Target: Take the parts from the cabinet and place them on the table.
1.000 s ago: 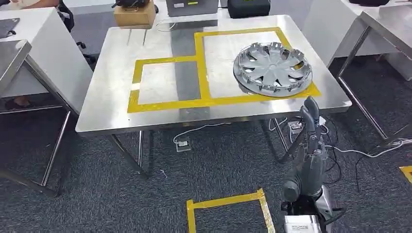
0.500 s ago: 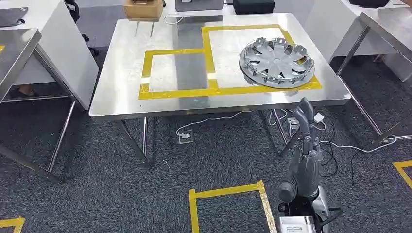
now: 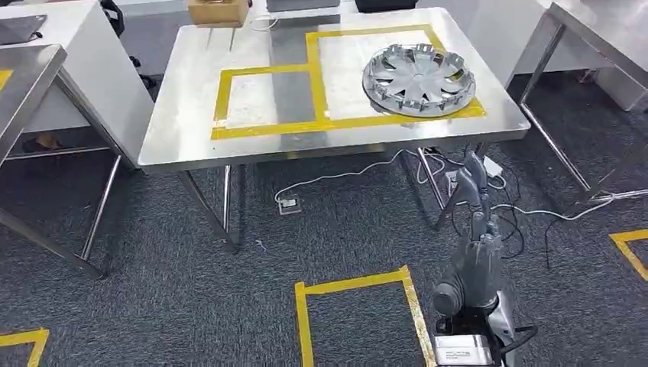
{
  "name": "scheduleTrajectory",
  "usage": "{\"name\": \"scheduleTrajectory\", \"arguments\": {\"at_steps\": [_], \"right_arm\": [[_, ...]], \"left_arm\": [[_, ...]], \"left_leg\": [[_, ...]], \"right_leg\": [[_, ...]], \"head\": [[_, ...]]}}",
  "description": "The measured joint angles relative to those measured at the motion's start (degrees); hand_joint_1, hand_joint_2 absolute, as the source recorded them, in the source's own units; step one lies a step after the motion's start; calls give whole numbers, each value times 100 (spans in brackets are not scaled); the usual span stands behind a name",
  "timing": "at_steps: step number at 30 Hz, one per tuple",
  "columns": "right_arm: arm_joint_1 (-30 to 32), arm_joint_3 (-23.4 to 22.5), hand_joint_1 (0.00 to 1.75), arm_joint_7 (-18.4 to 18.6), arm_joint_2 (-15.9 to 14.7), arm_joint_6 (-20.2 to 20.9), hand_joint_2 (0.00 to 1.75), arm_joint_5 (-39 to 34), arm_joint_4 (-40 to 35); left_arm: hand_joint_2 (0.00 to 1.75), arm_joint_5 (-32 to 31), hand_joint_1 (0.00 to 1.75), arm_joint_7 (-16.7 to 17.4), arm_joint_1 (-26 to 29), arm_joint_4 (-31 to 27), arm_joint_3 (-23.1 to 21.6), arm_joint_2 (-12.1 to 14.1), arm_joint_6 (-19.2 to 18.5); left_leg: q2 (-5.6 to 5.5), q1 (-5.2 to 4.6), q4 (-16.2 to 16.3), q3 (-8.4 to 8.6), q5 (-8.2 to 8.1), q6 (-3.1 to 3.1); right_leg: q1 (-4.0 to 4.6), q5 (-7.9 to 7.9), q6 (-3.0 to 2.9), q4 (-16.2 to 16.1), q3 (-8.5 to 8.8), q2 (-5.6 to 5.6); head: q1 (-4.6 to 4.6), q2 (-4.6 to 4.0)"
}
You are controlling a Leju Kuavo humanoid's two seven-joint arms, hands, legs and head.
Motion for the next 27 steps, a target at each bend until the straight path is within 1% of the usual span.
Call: {"name": "scheduleTrajectory", "arguments": {"at_steps": [1,2,3,4,5,6,7,8,9,10,11,12,13,14,15,16,17,18,19,20,21,22,23,24,25,26,27], "right_arm": [[7,2,0,0,0,2,0,2,0],[12,2,0,2,0,2,0,13,0],[23,2,0,6,2,2,0,28,0],[38,2,0,15,2,2,0,33,0],[53,2,0,20,2,2,0,35,-2],[67,2,0,22,4,-2,0,42,-9],[85,0,0,28,7,-9,0,46,-20],[94,0,0,37,7,-15,0,48,-22],[122,0,0,42,9,-20,0,46,-22],[170,-2,0,48,13,-20,0,39,-22],[217,-7,0,85,13,-17,0,31,-22],[268,-20,0,153,9,-9,0,6,-15],[313,-39,0,212,9,2,0,-29,-9],[367,-55,0,323,9,5,0,-55,17],[434,-63,0,436,-13,-9,0,-55,79],[516,-78,0,539,-74,-57,0,-76,220],[595,-105,0,612,-136,-112,0,-116,383],[662,-125,0,748,-186,-160,0,-122,565],[740,-142,0,963,-245,-206,0,-166,794],[809,-146,0,1185,-293,-262,0,-258,1094],[854,-144,0,1336,-332,-273,0,-352,1343],[880,-144,0,1476,-363,-278,0,-466,1619],[935,-144,0,1576,-378,-280,0,-611,1947],[966,-153,0,1678,-389,-284,0,-871,2489],[980,-151,0,1729,-389,-267,0,-1011,2826],[995,-155,0,1751,-385,-227,0,-1220,3271],[987,-153,0,1749,-345,-177,0,-1417,3700]], "left_arm": [[0,-2,0,0,1,2,0,0,0],[0,0,0,0,2,2,0,2,2],[0,0,0,0,2,4,0,4,4],[0,0,0,0,1,7,0,7,9],[0,0,0,0,1,4,0,9,13],[0,0,0,0,-1,4,0,20,15],[0,0,0,-2,-5,9,0,40,20],[0,0,0,-9,-3,18,0,39,24],[0,2,0,-11,1,26,-2,42,37],[0,7,0,-11,3,35,0,50,44],[0,7,0,-13,4,39,0,52,59],[0,11,0,-13,-4,48,0,50,74],[0,15,0,-13,-12,57,-2,50,83],[0,31,0,-13,-15,61,0,50,87],[0,31,0,-13,-13,66,0,48,85],[0,37,0,-13,-11,76,0,44,85],[0,55,0,-13,-10,83,0,44,85],[0,59,0,-13,-2,85,0,37,85],[0,68,0,0,2,85,0,26,85],[0,72,0,9,3,85,2,15,85],[0,79,0,15,2,83,2,7,85],[0,87,0,24,3,83,2,2,83],[0,109,0,37,2,83,4,-7,79],[0,120,0,54,3,83,9,-7,79],[0,120,0,67,5,83,9,-11,76],[0,122,0,79,7,83,11,-11,76],[0,127,0,92,14,83,17,0,77]], "left_leg": [[1,8,373,-71,-123,-17],[0,8,516,-45,-86,-17],[-1,8,413,101,53,-7],[-1,8,52,386,237,17],[-11,1,-502,775,395,63],[-44,-13,-1066,1159,420,145],[-48,-32,-1340,1319,284,196],[-41,-68,-1309,1269,337,202],[-41,-98,-1324,1245,342,239],[-38,-115,-1328,1235,365,278],[-27,-112,-1420,1187,458,342],[11,-53,-1505,1215,566,358],[11,-56,-1521,1153,619,404],[16,-58,-1517,1085,669,429],[18,-63,-1515,1019,718,426],[18,-68,-1506,929,775,424],[18,-68,-1496,849,829,415],[16,-64,-1483,798,868,404],[15,-60,-1455,718,914,383],[13,-54,-1415,635,950,356],[7,-53,-1367,587,969,331],[7,-74,-1321,525,982,301],[8,-81,-1292,494,1014,262],[7,-79,-1257,487,1033,230],[4,-57,-1269,486,1060,192],[-2,-52,-1275,479,1087,153],[-24,-7,-1265,433,1043,111]], "right_leg": [[10,55,2,10,-59,1],[15,102,11,18,-124,2],[19,148,22,30,-185,5],[24,182,38,35,-230,11],[34,209,59,35,-255,15],[35,237,76,34,-261,14],[64,277,106,34,-294,10],[33,311,149,27,-301,4],[21,336,187,27,-306,0],[7,378,236,4,-308,-2],[39,429,279,-37,-308,0],[28,341,259,56,-370,3],[30,121,223,255,-465,8],[26,-162,175,629,-629,11],[19,-415,155,1078,-775,12],[19,-612,175,1553,-914,14],[10,-644,234,1794,-943,13],[-6,-579,299,1757,-850,13],[-18,-419,384,1452,-610,11],[-30,-231,450,886,-221,9],[-41,-170,459,368,125,0],[-24,-324,398,-35,362,0],[11,-289,325,-6,357,18],[16,-302,293,-34,289,23],[43,-291,241,-19,279,18],[40,-262,173,-32,271,15],[-26,-201,98,-49,235,-11]], "head": [[2,0],[0,0],[0,0],[0,0],[0,0],[0,0],[9,0],[11,0],[-4,0],[2,0],[2,0],[11,0],[22,0],[22,0],[24,0],[22,0],[24,0],[24,0],[24,0],[26,0],[26,0],[28,0],[0,0],[24,0],[13,0],[15,0],[44,0]]}}
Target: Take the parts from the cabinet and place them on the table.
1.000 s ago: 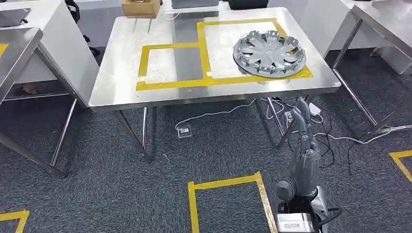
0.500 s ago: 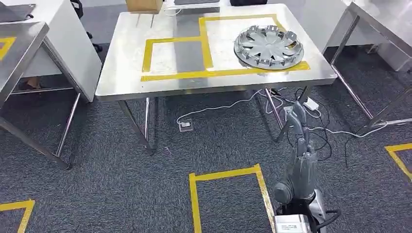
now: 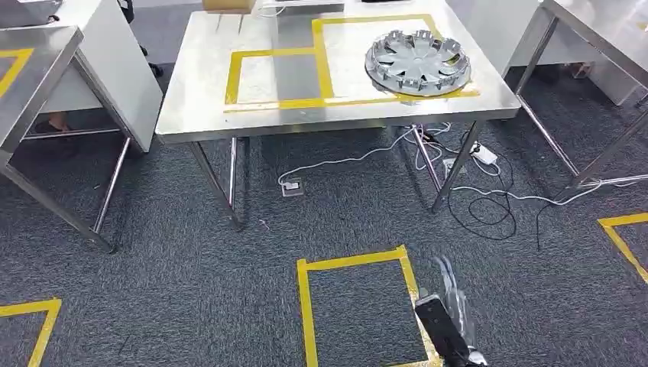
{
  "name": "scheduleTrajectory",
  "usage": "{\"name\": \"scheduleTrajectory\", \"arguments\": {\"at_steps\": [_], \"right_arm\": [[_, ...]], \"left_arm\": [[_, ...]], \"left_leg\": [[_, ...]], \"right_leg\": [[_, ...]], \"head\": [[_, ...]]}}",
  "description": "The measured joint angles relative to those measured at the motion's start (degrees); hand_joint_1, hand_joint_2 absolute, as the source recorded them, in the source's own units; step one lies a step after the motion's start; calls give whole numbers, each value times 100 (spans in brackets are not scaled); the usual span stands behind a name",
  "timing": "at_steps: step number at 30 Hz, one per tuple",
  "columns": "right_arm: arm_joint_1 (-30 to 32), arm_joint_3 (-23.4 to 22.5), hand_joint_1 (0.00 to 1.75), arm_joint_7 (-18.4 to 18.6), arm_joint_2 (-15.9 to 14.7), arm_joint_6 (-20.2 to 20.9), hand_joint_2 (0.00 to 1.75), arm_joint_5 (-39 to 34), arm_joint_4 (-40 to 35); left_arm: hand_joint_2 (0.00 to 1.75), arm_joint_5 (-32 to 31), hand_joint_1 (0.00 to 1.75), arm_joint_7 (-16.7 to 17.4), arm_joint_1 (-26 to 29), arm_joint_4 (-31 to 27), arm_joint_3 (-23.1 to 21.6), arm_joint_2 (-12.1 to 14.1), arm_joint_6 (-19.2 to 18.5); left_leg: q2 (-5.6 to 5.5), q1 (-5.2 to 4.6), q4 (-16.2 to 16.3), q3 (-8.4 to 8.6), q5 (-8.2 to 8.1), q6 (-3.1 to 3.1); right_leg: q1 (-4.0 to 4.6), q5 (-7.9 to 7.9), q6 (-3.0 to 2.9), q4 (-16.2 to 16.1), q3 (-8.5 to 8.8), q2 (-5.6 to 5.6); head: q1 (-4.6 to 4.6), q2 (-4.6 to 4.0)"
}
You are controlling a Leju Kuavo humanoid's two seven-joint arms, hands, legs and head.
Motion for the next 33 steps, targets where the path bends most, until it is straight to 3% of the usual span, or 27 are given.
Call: {"name": "scheduleTrajectory", "arguments": {"at_steps": [2,3,4,5,6,7,8,9,10,11,14,15,16,17,19,20,21,22,24,25,26,27,29,30,31,33], "right_arm": [[-25,-2,0,4,72,94,0,-330,780],[-44,-4,0,6,135,172,0,-534,1209],[-63,-13,0,35,184,280,0,-697,1556],[-134,-35,0,93,242,516,0,-913,2002],[-258,-63,0,172,301,822,0,-1163,2506],[-390,-105,0,265,380,1177,0,-1449,3043],[-488,-155,0,336,443,1545,0,-1653,3576],[-569,-190,0,420,490,1787,175,-1750,3967],[-639,-225,0,567,580,2027,175,-1843,4355],[-731,-260,0,686,607,2217,175,-1896,4669],[-873,-299,0,911,728,2653,175,-1951,5411],[-893,-317,0,937,732,2706,175,-1966,5558],[-922,-330,0,944,767,2774,175,-1988,5717],[-953,-345,0,944,782,2826,175,-2010,5831],[-991,-380,0,944,793,2885,175,-2030,6020],[-995,-383,0,935,798,2907,175,-2034,6079],[-997,-389,0,911,804,2931,175,-2052,6140],[-996,-400,0,859,811,2948,175,-2067,6189],[-1013,-420,0,738,815,2955,175,-2091,6241],[-1021,-430,0,687,817,2950,175,-2091,6262],[-1024,-455,0,660,835,2946,175,-2091,6285],[-1011,-490,0,640,846,2946,175,-2089,6293],[-969,-575,0,638,865,2966,175,-2080,6320],[-938,-599,0,638,883,2986,175,-2065,6320],[-928,-644,0,647,898,3001,175,-2043,6319],[-927,-719,0,651,907,3034,175,-2014,6311]], "left_arm": [[0,0,0,31,5,2,0,0,4],[0,0,0,39,4,2,0,2,7],[0,0,0,48,4,2,0,9,7],[0,-2,0,104,4,2,-2,20,-2],[0,-9,0,181,4,6,0,32,-21],[0,-11,0,263,-5,11,0,53,-66],[0,-20,0,362,-23,18,0,68,-98],[175,-42,0,442,-44,22,0,83,-131],[175,-65,0,530,-71,20,0,137,-168],[175,-76,0,618,-90,39,-2,153,-203],[175,-116,0,852,-118,61,-4,216,-313],[175,-135,0,863,-128,70,-4,221,-323],[175,-157,0,885,-149,85,-4,227,-334],[175,-173,0,918,-174,94,-4,236,-330],[175,-190,0,1016,-199,120,-4,245,-328],[175,-195,0,1040,-199,131,-4,249,-330],[175,-212,0,1040,-199,146,-4,258,-343],[175,-225,0,1040,-200,155,-4,260,-352],[175,-232,0,1040,-217,170,-4,267,-354],[175,-212,0,1040,-226,168,-15,294,-350],[175,-140,0,1045,-224,135,-83,321,-348],[175,-37,0,1062,-222,113,-169,350,-348],[175,300,0,1156,-202,63,-411,383,-352],[175,444,0,1198,-182,39,-512,411,-356],[175,628,0,1243,-157,26,-642,430,-365],[175,934,0,1331,-90,9,-884,463,-385]], "left_leg": [[-4,15,549,-239,-573,-85],[-3,24,1003,-390,-883,-115],[-2,25,1448,-520,-1092,-136],[-2,25,1737,-569,-1135,-141],[-3,24,1755,-500,-1067,-130],[-5,16,1481,-267,-903,-97],[-7,1,979,83,-709,-44],[-14,-18,419,453,-543,38],[-22,-50,-9,698,-625,143],[8,-66,-79,754,-632,147],[10,-140,-125,724,-582,235],[22,-89,-258,781,-485,288],[51,-67,-330,804,-426,295],[53,-68,-330,770,-387,347],[55,-74,-325,700,-358,326],[57,-74,-316,674,-344,315],[58,-70,-302,654,-335,302],[58,-61,-274,634,-332,292],[58,-33,-164,578,-362,242],[59,-48,-68,539,-396,191],[61,-85,-10,488,-433,137],[56,-79,21,471,-445,112],[57,-45,20,460,-422,72],[57,-23,50,439,-431,54],[38,0,132,410,-525,16],[23,8,826,127,-1015,-45]], "right_leg": [[4,72,-96,1,-110,-7],[12,119,-104,3,-164,-9],[22,153,-100,8,-223,-10],[31,194,-101,10,-261,-10],[42,225,-99,13,-299,-4],[60,256,-89,19,-301,11],[74,270,-72,20,-311,24],[91,285,-52,19,-313,25],[57,304,-53,17,-317,15],[88,335,-6,14,-339,12],[53,393,85,-17,-339,7],[86,387,101,-5,-348,10],[69,285,86,156,-455,14],[62,102,45,448,-599,19],[39,-324,14,1447,-1052,23],[35,-436,46,1825,-1211,23],[17,-426,99,1894,-1220,23],[-5,-314,170,1653,-1073,22],[-48,67,320,584,-473,16],[-77,141,340,101,-222,3],[-21,109,259,149,-272,35],[-31,125,185,161,-293,43],[7,135,115,172,-311,44],[-42,163,69,160,-308,44],[-47,182,38,155,-297,44],[-36,207,-3,157,-328,44]], "head": [[-27,0],[-26,0],[-31,0],[-26,0],[-29,0],[-31,0],[-31,0],[-29,0],[-20,0],[-9,0],[-26,0],[-24,0],[-7,0],[-5,0],[-9,0],[-5,0],[-7,0],[-5,0],[-2,0],[-2,0],[-4,0],[-24,0],[-22,0],[-20,0],[-22,0],[-24,0]]}}
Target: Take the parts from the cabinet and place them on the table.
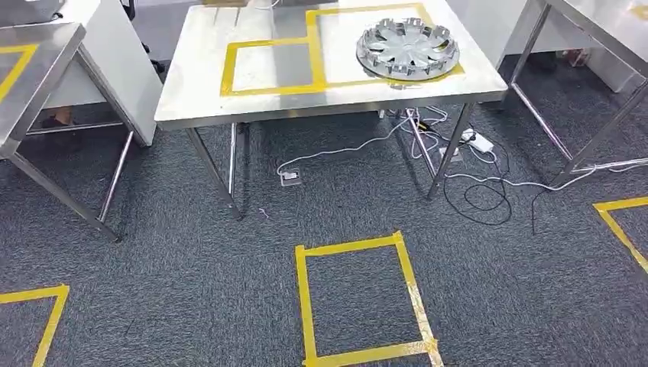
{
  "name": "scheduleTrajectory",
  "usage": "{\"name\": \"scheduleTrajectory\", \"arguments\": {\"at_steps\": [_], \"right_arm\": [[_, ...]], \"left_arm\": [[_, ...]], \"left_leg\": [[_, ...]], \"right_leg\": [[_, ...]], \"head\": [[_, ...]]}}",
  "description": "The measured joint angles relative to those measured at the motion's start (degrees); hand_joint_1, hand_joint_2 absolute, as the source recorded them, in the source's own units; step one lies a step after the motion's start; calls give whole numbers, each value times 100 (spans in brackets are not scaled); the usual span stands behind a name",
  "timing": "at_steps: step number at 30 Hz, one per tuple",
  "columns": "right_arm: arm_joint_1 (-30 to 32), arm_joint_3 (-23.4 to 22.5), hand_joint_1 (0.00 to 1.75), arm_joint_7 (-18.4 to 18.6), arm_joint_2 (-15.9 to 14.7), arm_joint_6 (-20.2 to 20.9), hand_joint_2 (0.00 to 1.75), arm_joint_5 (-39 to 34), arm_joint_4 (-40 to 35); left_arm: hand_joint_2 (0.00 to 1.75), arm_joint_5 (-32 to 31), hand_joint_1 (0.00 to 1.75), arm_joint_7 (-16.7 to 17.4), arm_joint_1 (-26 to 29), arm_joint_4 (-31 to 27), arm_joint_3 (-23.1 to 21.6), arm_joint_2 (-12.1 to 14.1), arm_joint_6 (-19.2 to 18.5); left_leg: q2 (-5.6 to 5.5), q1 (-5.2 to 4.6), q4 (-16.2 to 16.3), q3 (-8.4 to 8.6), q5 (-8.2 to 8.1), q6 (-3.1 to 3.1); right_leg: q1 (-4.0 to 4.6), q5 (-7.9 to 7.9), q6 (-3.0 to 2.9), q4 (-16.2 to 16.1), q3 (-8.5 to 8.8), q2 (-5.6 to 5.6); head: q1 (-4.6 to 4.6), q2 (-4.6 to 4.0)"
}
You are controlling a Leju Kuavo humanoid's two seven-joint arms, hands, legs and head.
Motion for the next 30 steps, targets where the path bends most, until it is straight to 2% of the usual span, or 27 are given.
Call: {"name": "scheduleTrajectory", "arguments": {"at_steps": [1,2,3,4,5,6,7,8,11,12,13,14,15,16,18,19,20,21,22,23,24,25,26,28,29,30], "right_arm": [[1,-37,0,2,4,17,175,11,-17],[2,-74,0,13,15,28,175,24,-44],[0,-102,0,20,22,37,175,31,-67],[-11,-148,0,26,37,65,0,39,-135],[-28,-179,0,37,46,76,0,52,-190],[-52,-216,0,46,57,90,0,70,-258],[-74,-254,0,52,72,107,0,83,-315],[-100,-286,0,59,92,129,0,96,-367],[-117,-398,0,87,107,160,0,127,-470],[-105,-430,0,100,116,183,0,138,-490],[-85,-463,0,107,114,194,0,142,-505],[-54,-505,0,109,118,208,0,153,-509],[-19,-538,0,120,122,236,0,168,-511],[18,-575,0,127,122,240,0,179,-509],[98,-622,0,144,122,256,0,195,-505],[161,-658,0,162,122,267,0,210,-489],[230,-693,0,171,122,280,0,219,-457],[322,-728,0,184,122,304,0,227,-402],[408,-758,0,190,122,317,0,236,-367],[475,-793,0,203,120,328,0,243,-339],[520,-831,0,208,122,339,0,245,-312],[569,-863,0,214,125,352,0,264,-293],[611,-894,0,223,127,372,0,280,-286],[658,-938,0,227,129,385,0,295,-282],[682,-979,0,229,135,400,0,310,-282],[681,-1003,0,243,177,431,0,328,-293]], "left_arm": [[175,169,0,54,43,0,-136,13,-15],[0,308,0,92,106,0,-256,17,-20],[0,425,0,128,155,0,-355,26,-26],[0,634,0,190,263,0,-530,28,-33],[0,769,0,227,334,2,-642,35,-35],[0,922,0,269,400,2,-798,46,-48],[0,1064,0,306,449,2,-898,61,-50],[0,1220,0,352,489,0,-1038,85,-61],[0,1644,0,470,610,-9,-1423,127,-96],[0,1815,0,518,645,-28,-1566,142,-103],[0,1945,0,555,667,-57,-1674,153,-109],[0,2094,0,590,666,-92,-1814,151,-118],[0,2216,0,618,663,-136,-1969,153,-127],[0,2362,0,675,665,-201,-2065,162,-135],[0,2558,0,727,665,-292,-2226,168,-142],[0,2686,0,767,659,-365,-2334,177,-153],[0,2828,0,804,648,-457,-2461,179,-157],[0,2993,0,850,619,-576,-2617,181,-170],[0,3117,0,885,584,-671,-2728,186,-179],[0,3246,0,916,552,-763,-2839,188,-201],[0,3375,0,953,529,-853,-2979,199,-208],[0,3530,0,999,509,-940,-3101,210,-214],[0,3670,0,1034,504,-1003,-3228,225,-219],[0,3838,0,1084,508,-1056,-3375,232,-221],[0,4005,0,1134,527,-1090,-3518,244,-223],[0,4162,0,1184,572,-1110,-3649,280,-227]], "left_leg": [[0,2,464,-204,-219,-22],[0,3,877,-383,-365,-30],[0,3,1023,-444,-380,-28],[0,3,915,-378,-240,-1],[-1,1,564,-201,-24,29],[-3,-2,-11,87,257,77],[-17,-12,-509,344,458,136],[-27,-38,-733,451,406,161],[-22,-90,-724,391,446,200],[-21,-94,-763,391,477,239],[-2,-15,-893,437,569,283],[11,-41,-931,440,597,305],[15,-45,-928,409,615,332],[21,-60,-925,390,620,340],[30,-77,-921,368,626,347],[32,-83,-913,357,627,348],[31,-90,-904,353,628,347],[27,-94,-886,352,627,344],[18,-93,-860,346,619,333],[13,-94,-832,339,607,316],[21,-123,-791,316,585,282],[29,-151,-764,304,556,245],[34,-151,-767,303,562,226],[35,-132,-776,305,577,201],[36,-129,-771,302,580,174],[33,-114,-728,295,550,150]], "right_leg": [[9,1,-1,3,-15,0],[19,2,-3,4,-21,-1],[26,3,-4,4,-22,-1],[39,3,-3,4,-13,1],[48,3,-3,4,-4,7],[59,2,-2,3,9,15],[62,2,-1,0,17,17],[104,2,14,9,6,13],[91,40,76,-12,-24,-3],[101,58,110,-37,-17,-3],[99,26,135,9,-41,-11],[102,-82,121,163,-137,-10],[99,-316,64,572,-342,-8],[94,-516,33,1036,-555,-8],[94,-694,26,1557,-788,-8],[93,-726,53,1752,-869,-8],[92,-680,85,1719,-835,-9],[91,-526,148,1370,-634,-10],[91,-335,199,842,-351,-12],[91,-175,226,310,-61,-17],[99,-155,176,-9,72,-25],[107,-115,110,-7,72,-11],[118,-110,75,3,73,-5],[140,-104,42,4,74,-3],[129,-86,10,-11,70,-4],[50,-56,-32,-42,90,-8]], "head": [[-2,0],[0,0],[0,0],[0,0],[0,0],[0,0],[2,0],[4,0],[4,0],[0,0],[7,0],[13,0],[22,0],[22,0],[22,0],[22,0],[22,0],[22,0],[22,0],[26,0],[26,0],[11,0],[7,0],[6,0],[17,0],[22,0]]}}
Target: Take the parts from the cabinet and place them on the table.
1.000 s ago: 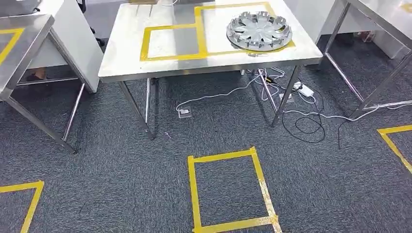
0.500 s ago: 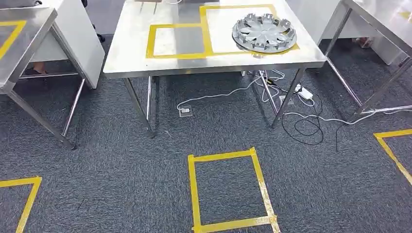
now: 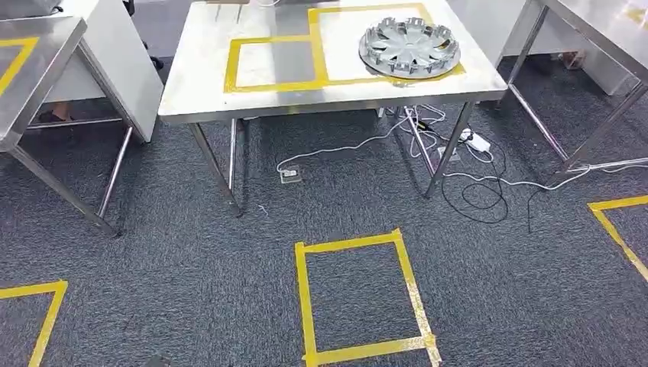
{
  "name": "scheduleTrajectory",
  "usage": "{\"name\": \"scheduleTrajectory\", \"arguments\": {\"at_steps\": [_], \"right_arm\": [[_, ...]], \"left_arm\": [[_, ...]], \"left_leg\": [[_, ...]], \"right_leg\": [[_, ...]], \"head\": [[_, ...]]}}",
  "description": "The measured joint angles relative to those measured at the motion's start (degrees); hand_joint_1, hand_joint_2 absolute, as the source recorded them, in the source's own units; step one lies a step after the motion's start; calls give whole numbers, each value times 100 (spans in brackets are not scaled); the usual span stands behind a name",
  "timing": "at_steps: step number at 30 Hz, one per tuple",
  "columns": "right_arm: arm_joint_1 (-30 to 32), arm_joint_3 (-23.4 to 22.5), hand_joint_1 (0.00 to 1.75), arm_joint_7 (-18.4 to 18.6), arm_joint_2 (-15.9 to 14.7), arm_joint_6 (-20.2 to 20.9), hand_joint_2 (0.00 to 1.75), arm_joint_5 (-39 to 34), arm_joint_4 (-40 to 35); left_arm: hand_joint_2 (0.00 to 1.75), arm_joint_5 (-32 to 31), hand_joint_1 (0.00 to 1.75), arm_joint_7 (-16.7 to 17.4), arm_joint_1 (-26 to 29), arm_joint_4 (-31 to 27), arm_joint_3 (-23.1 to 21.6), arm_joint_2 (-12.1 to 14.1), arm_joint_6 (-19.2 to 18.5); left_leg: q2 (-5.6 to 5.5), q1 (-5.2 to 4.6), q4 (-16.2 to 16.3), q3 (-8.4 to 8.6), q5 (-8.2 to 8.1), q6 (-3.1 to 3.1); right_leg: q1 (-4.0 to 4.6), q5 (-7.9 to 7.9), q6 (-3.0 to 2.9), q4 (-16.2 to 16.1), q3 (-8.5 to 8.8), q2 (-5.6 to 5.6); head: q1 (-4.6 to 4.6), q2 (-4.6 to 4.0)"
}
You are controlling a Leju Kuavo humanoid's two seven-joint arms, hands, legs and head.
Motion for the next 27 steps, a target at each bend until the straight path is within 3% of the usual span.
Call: {"name": "scheduleTrajectory", "arguments": {"at_steps": [2,4,5,6,7,9,10,11,12,13,20,22,27], "right_arm": [[-38,-76,0,4,-15,15,0,15,-109],[-131,-131,0,26,6,41,0,33,-275],[-183,-151,0,33,9,59,0,46,-357],[-243,-179,0,41,11,66,0,55,-465],[-309,-197,0,42,15,74,0,68,-567],[-457,-245,0,44,22,96,0,81,-792],[-532,-267,0,46,28,109,0,85,-908],[-594,-289,0,53,39,116,0,96,-1004],[-624,-326,0,61,41,125,0,103,-1060],[-592,-365,0,70,28,133,0,107,-1071],[-134,-507,0,133,48,214,0,164,-879],[-20,-518,0,136,55,214,0,171,-787],[456,-549,0,147,76,216,0,171,-118]], "left_arm": [[0,295,0,85,136,9,-265,-7,-31],[0,569,0,168,319,87,-490,11,-48],[0,683,0,202,417,153,-591,11,-57],[0,776,0,234,530,225,-682,15,-66],[0,858,0,258,634,295,-755,17,-77],[0,1020,0,309,828,442,-902,35,-94],[0,1116,0,331,924,505,-989,56,-94],[0,1234,0,368,988,557,-1092,70,-99],[0,1365,0,403,1046,568,-1206,83,-101],[0,1488,0,442,1068,562,-1311,79,-105],[0,2145,0,608,803,92,-1833,98,-144],[0,2185,0,630,722,-27,-1879,118,-151],[0,2215,0,634,200,-750,-1988,129,-164]], "left_leg": [[-37,40,484,-189,-394,-98],[-41,89,1430,-611,-856,-173],[-42,103,1723,-742,-931,-192],[-41,115,1743,-748,-867,-196],[-41,122,1508,-635,-694,-192],[-41,125,511,-133,-194,-150],[-52,118,30,107,-59,-95],[-48,82,-22,132,-94,-63],[-44,74,-34,123,-83,-49],[-44,83,-47,117,-75,-95],[-65,14,-43,55,-51,-39],[-19,-5,-3,59,-69,2],[-27,-32,20,38,-95,106]], "right_leg": [[5,18,-59,0,-10,-1],[16,19,-62,4,-39,1],[19,19,-62,6,-44,1],[19,19,-62,6,-41,1],[19,18,-60,7,-34,3],[20,17,-57,6,-7,7],[20,17,-53,4,-4,8],[92,8,-3,15,-35,6],[86,-2,22,21,-91,-3],[104,-48,-19,35,-89,-11],[42,22,75,17,-59,-28],[14,44,114,-9,-116,24],[-7,53,199,-21,-89,20]], "head": [[-39,0],[-37,0],[-37,0],[-37,0],[-37,0],[-37,0],[-37,0],[-33,0],[-31,0],[-28,0],[-29,0],[-33,0],[-31,0]]}}
